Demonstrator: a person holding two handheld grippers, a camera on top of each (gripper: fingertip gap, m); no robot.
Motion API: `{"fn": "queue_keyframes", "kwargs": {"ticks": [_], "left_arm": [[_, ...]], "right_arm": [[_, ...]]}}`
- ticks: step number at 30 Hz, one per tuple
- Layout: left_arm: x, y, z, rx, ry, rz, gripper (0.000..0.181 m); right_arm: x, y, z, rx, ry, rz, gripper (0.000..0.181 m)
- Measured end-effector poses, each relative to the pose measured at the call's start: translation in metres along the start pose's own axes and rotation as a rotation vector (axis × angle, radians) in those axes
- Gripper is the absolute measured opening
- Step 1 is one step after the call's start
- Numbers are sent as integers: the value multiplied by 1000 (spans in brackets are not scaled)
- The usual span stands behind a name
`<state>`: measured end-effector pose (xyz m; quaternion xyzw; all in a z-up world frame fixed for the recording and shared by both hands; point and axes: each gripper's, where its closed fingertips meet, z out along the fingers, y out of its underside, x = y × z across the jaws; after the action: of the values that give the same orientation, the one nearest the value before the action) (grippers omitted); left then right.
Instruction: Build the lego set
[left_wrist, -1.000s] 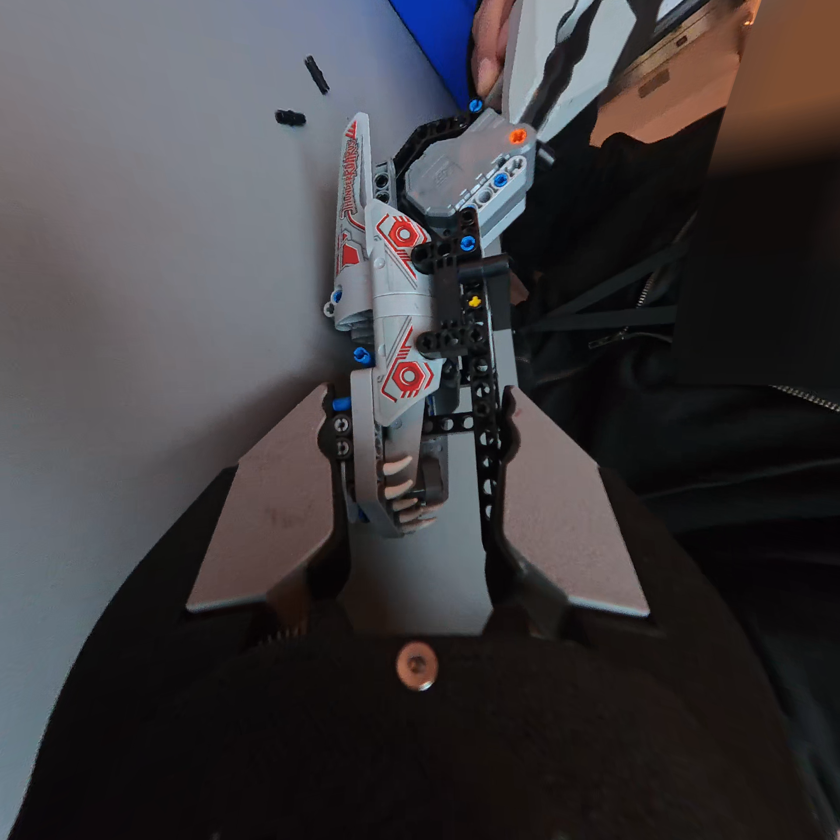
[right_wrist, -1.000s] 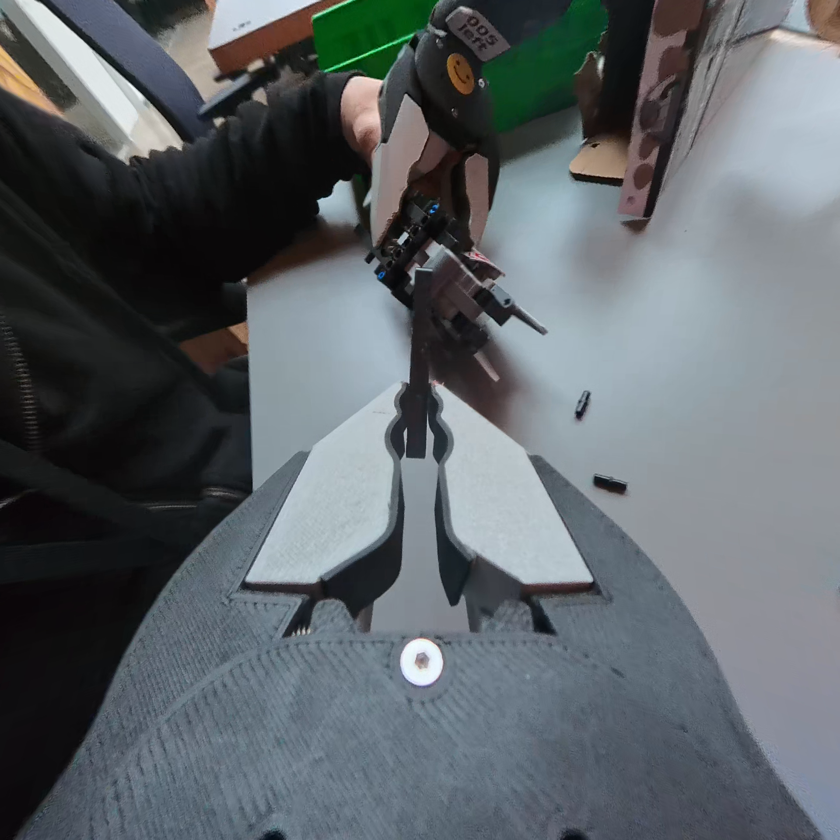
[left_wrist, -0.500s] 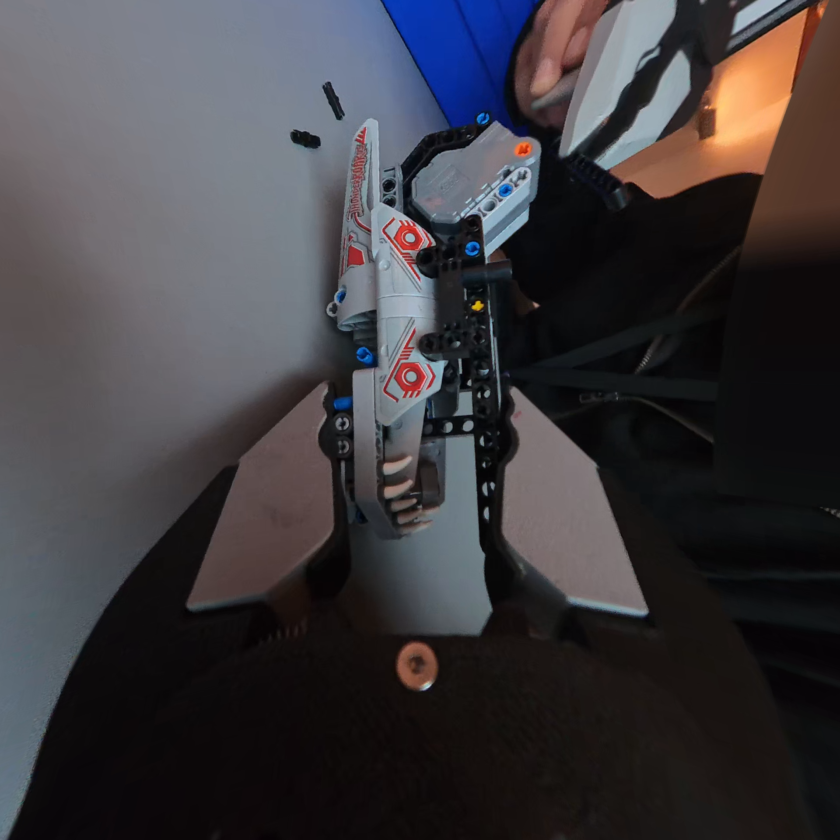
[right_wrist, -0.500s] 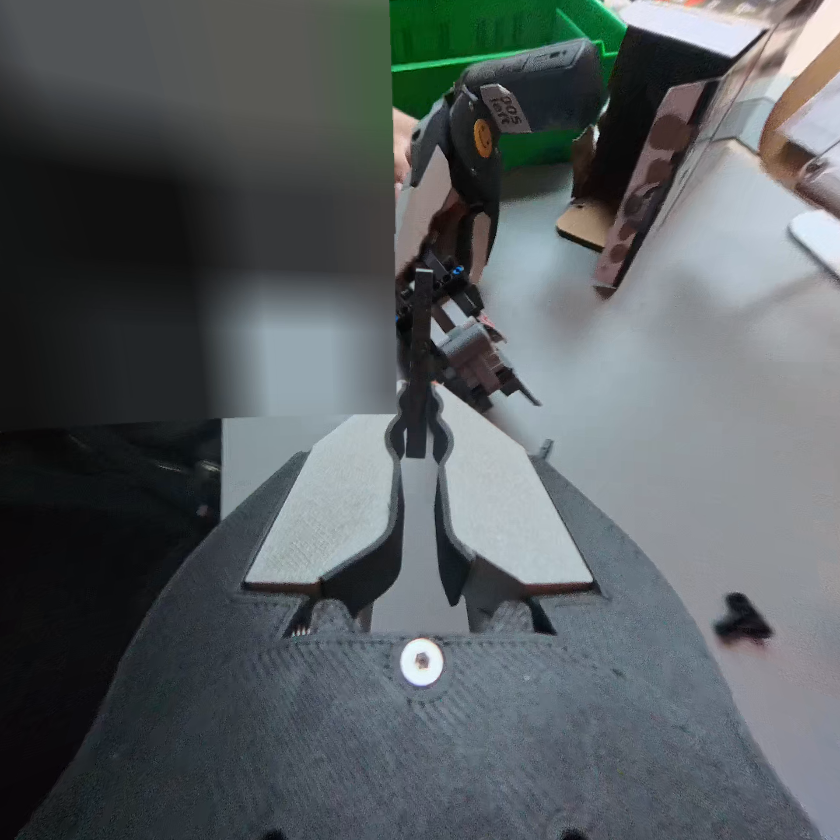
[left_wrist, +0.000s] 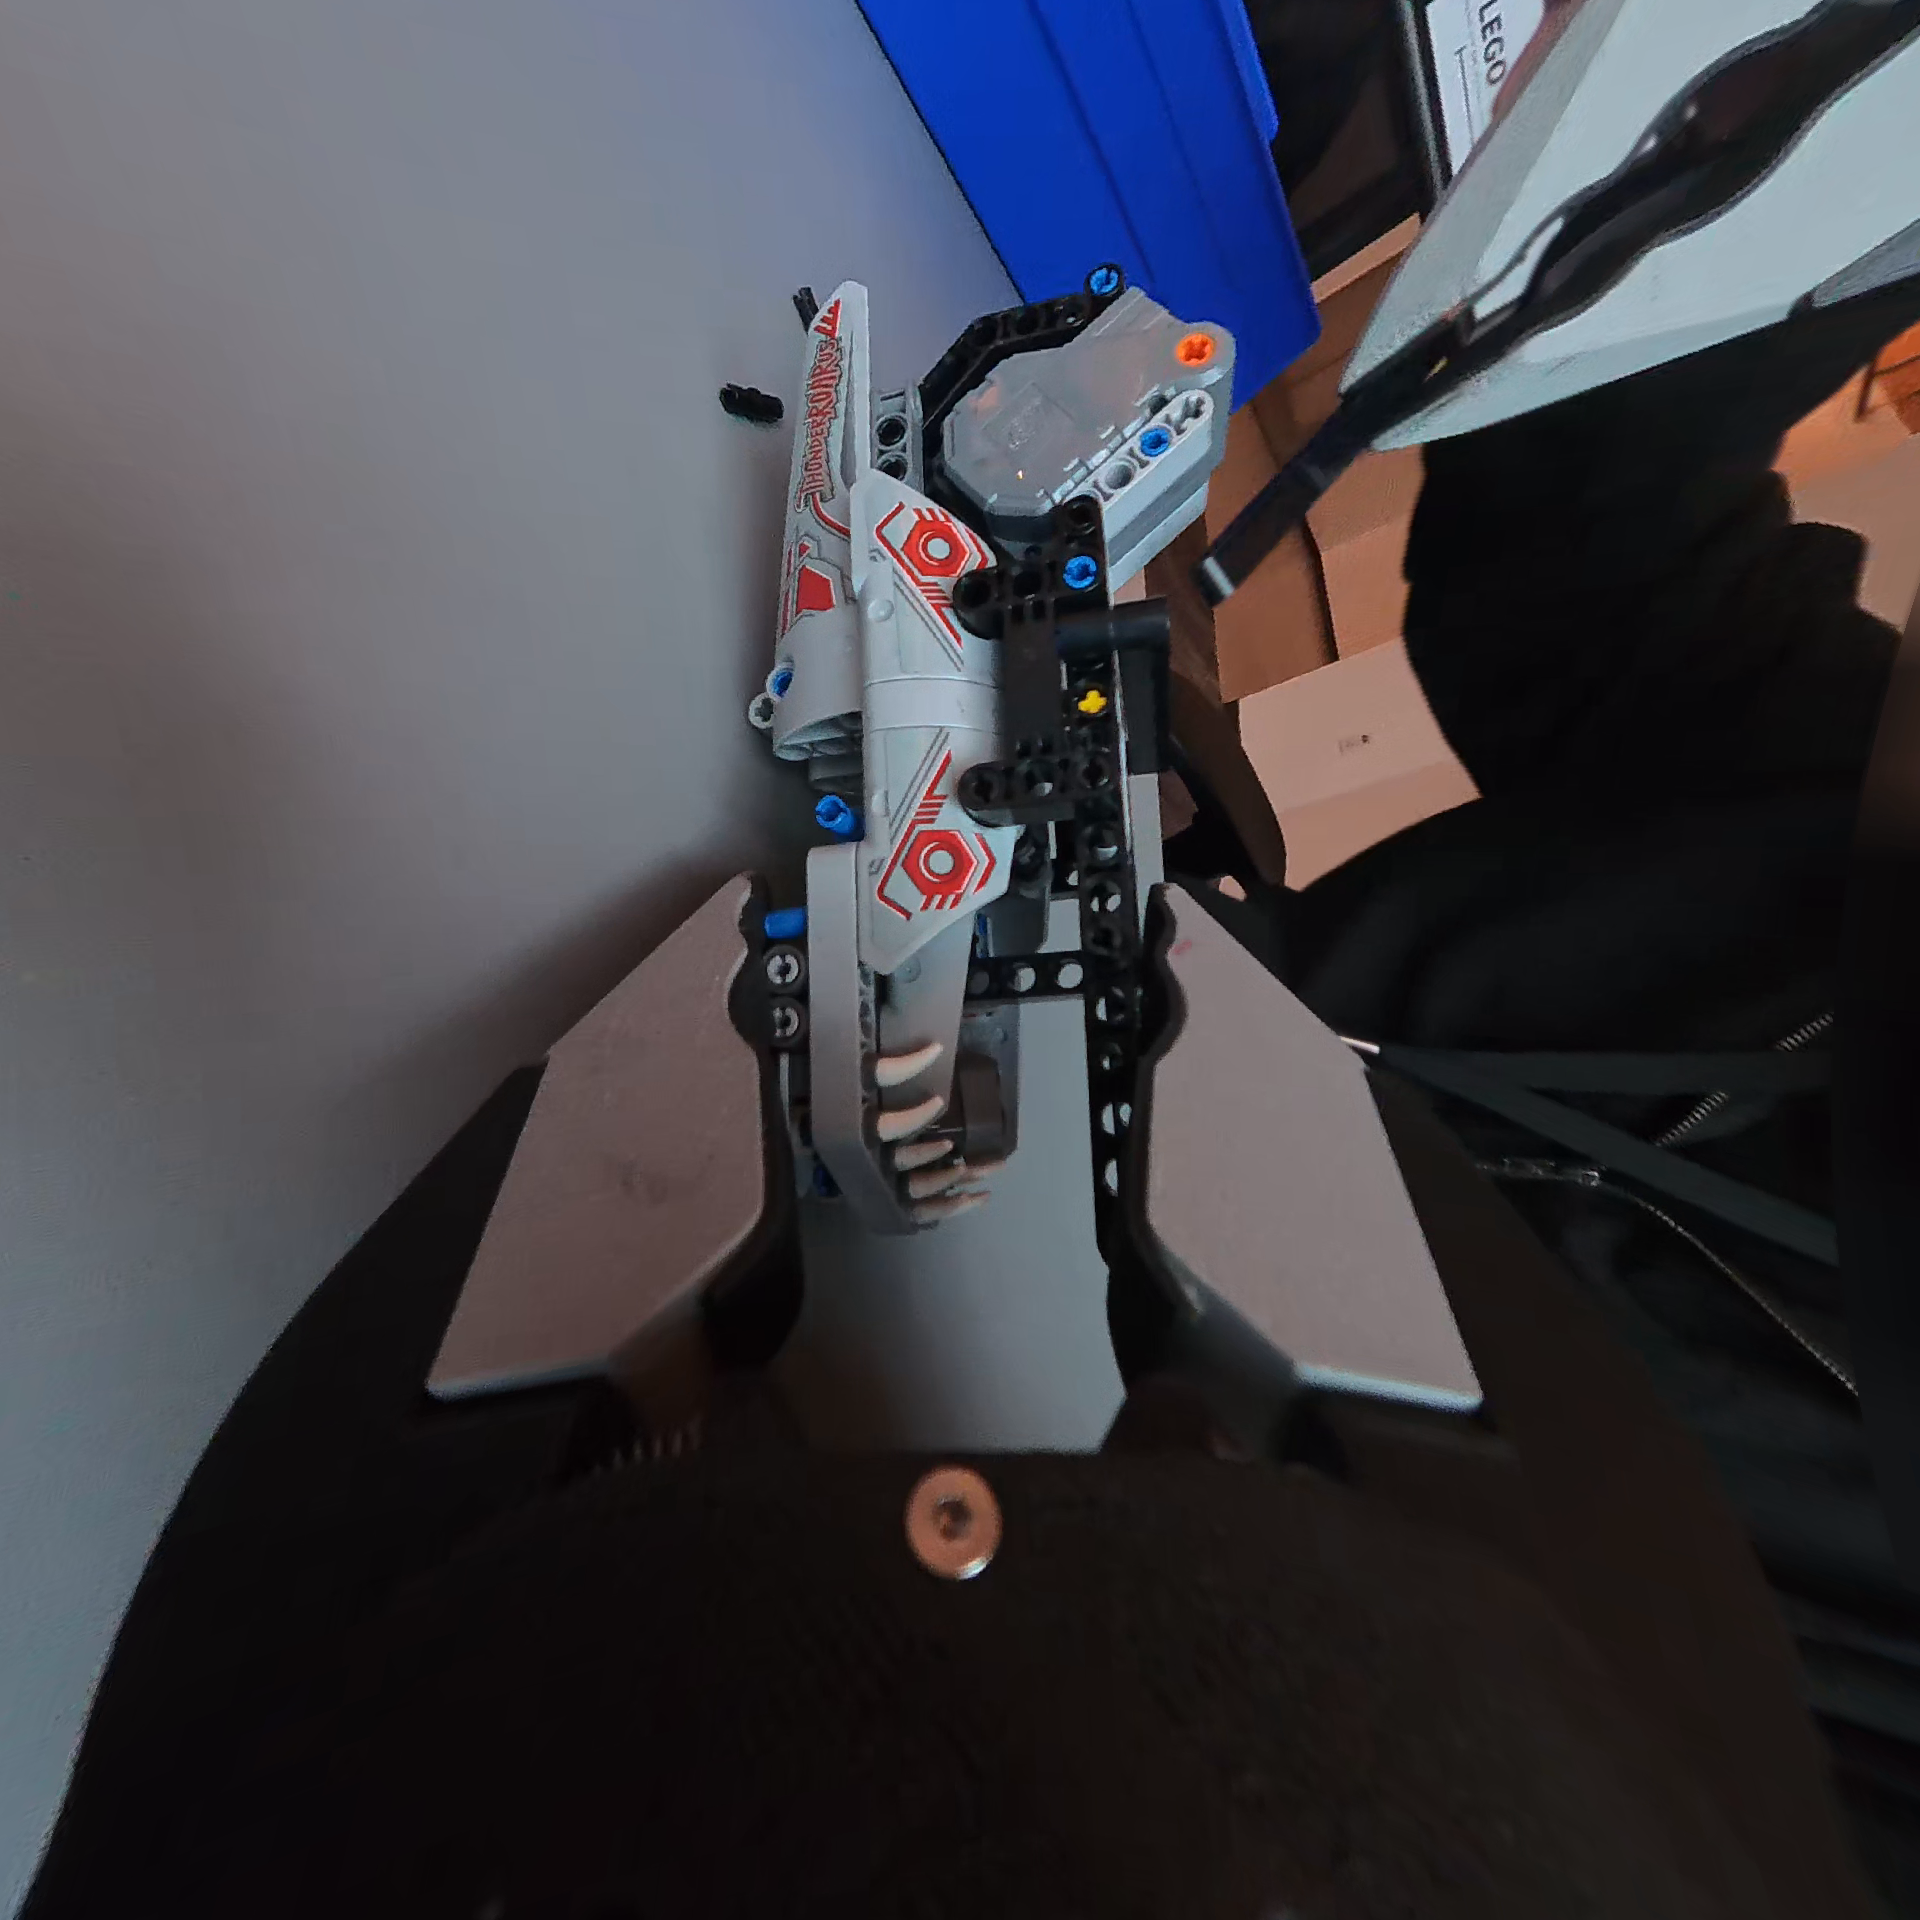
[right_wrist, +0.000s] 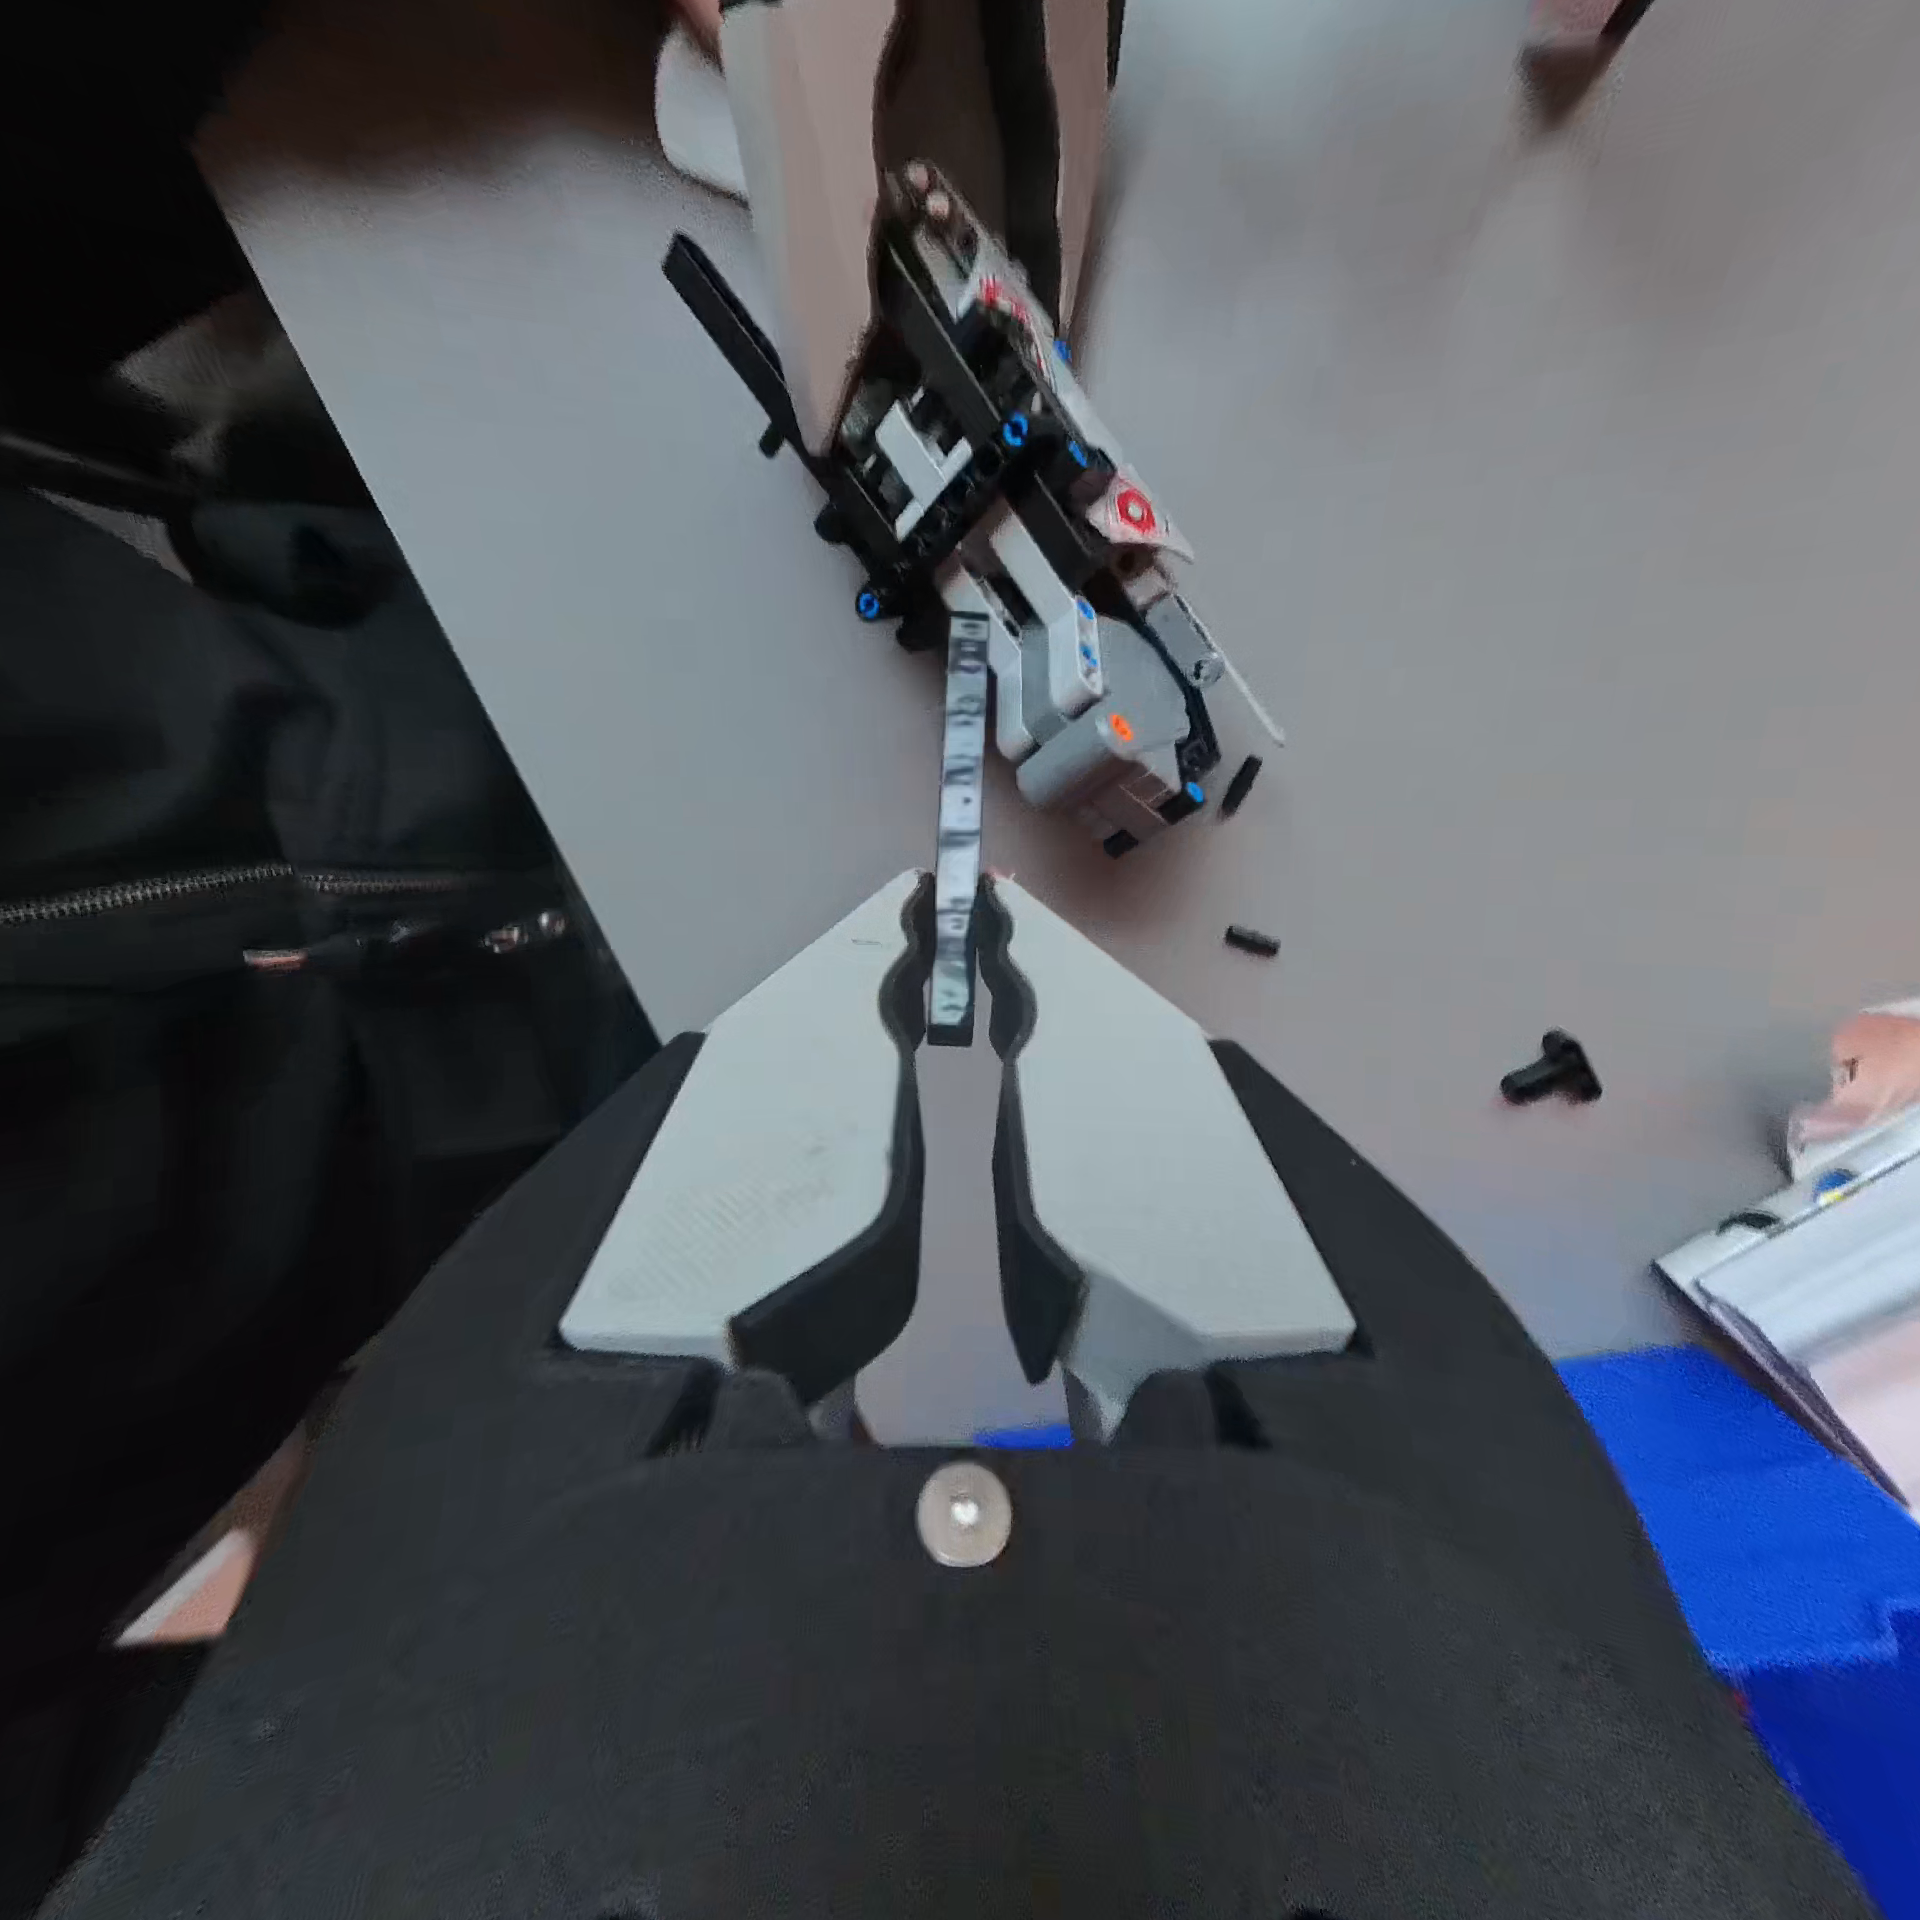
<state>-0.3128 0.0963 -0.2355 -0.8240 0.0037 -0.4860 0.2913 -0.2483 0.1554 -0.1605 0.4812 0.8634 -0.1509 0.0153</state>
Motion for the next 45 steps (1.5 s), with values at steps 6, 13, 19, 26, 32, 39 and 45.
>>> {"fn": "queue_keyframes", "kwargs": {"ticks": [6,13,19,26,32,39,45], "left_arm": [[1,2,-1,0,3,3,70],[2,3,-2,3,6,-2,70],[3,4,-2,5,7,-7,69],[4,0,2,23,4,-8,69],[5,1,0,30,8,-20,69],[3,-2,-5,59,22,-57,70],[1,-3,-11,74,16,-62,69]], "right_arm": [[9,-12,4,-240,34,35,4],[9,-10,11,-454,3,16,5],[15,-11,5,-524,172,-166,4],[10,-2,11,-629,190,-233,4],[24,-8,13,-625,296,-356,4],[40,-28,8,-390,787,-717,5],[44,-44,4,-190,1300,-1224,5]]}}
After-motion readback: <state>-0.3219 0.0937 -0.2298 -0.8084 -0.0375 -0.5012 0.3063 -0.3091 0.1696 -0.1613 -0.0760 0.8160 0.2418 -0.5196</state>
